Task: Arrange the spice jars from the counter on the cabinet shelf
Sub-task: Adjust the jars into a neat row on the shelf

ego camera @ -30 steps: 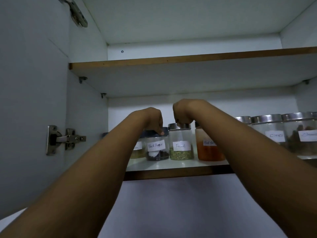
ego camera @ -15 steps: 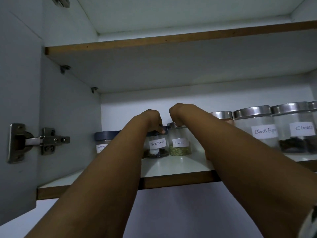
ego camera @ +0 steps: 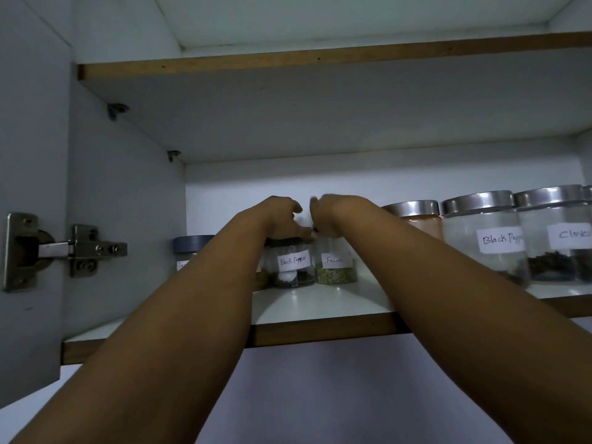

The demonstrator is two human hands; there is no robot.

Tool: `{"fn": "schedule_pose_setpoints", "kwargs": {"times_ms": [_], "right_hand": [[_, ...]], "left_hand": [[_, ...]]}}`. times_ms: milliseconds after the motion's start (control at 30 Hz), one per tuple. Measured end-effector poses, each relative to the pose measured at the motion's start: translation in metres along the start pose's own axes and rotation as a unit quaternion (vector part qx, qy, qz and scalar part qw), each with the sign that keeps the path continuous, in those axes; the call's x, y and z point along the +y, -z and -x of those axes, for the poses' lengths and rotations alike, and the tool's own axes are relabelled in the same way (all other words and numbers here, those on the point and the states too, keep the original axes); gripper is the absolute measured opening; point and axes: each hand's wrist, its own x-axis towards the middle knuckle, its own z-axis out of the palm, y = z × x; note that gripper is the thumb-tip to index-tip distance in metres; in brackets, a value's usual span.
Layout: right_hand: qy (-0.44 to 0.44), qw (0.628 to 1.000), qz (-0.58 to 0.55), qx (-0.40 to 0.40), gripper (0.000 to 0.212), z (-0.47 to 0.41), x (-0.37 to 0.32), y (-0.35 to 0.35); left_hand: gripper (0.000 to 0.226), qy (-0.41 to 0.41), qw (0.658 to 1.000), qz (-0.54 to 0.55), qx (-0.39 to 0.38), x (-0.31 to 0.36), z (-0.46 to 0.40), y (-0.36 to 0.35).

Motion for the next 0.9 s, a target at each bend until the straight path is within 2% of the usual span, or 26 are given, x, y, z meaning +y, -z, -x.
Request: {"fn": "schedule_pose_setpoints", "kwargs": {"times_ms": [67, 133, 233, 300, 367, 400, 467, 533, 633, 700, 767, 900], "right_hand": [[-0.012, 0.995, -0.071, 0.074, 0.069, 0.007, -0.005, 0.006], [-0.009, 0.985, -0.111, 0.134, 0.063, 0.02, -0.008, 0.015], [0.014, 0.971, -0.134, 0.199, 0.056, 0.047, 0.006, 0.027], [0.028, 0.951, -0.199, 0.237, 0.061, 0.07, 0.031, 0.044], [0.021, 0.936, -0.253, 0.245, 0.066, 0.094, 0.065, 0.062], [0.006, 0.941, -0.247, 0.232, 0.064, 0.106, 0.081, 0.069], [-0.031, 0.96, -0.203, 0.189, 0.048, 0.127, 0.111, 0.077], [-0.047, 0.972, -0.175, 0.147, 0.024, 0.143, 0.139, 0.078], [-0.041, 0.987, -0.137, 0.072, 0.04, 0.163, 0.165, 0.075], [-0.035, 0.993, -0.107, 0.035, 0.043, 0.17, 0.175, 0.072], [-0.018, 0.996, -0.087, 0.02, 0.034, 0.172, 0.183, 0.064], [0.014, 0.998, -0.041, 0.038, 0.033, 0.171, 0.185, 0.043]], "left_hand": [[0.08, -0.006, 0.998, 0.018, 0.058, -0.003, 0.001, 0.002], [0.088, -0.019, 0.991, 0.06, 0.117, 0.0, 0.008, 0.003], [0.096, -0.033, 0.967, 0.187, 0.172, 0.008, 0.021, 0.005], [0.078, -0.042, 0.949, 0.237, 0.203, 0.018, 0.032, 0.01], [0.029, -0.052, 0.93, 0.281, 0.23, 0.038, 0.041, 0.021], [0.015, -0.062, 0.924, 0.306, 0.222, 0.051, 0.047, 0.028], [0.019, -0.101, 0.923, 0.323, 0.181, 0.082, 0.057, 0.04], [0.026, -0.153, 0.939, 0.271, 0.143, 0.116, 0.065, 0.05], [0.033, -0.179, 0.962, 0.15, 0.138, 0.158, 0.069, 0.062], [0.031, -0.159, 0.971, 0.111, 0.139, 0.179, 0.065, 0.066], [0.032, -0.12, 0.982, 0.067, 0.127, 0.193, 0.06, 0.069], [0.04, -0.047, 0.996, -0.022, 0.07, 0.208, 0.055, 0.063]]}}
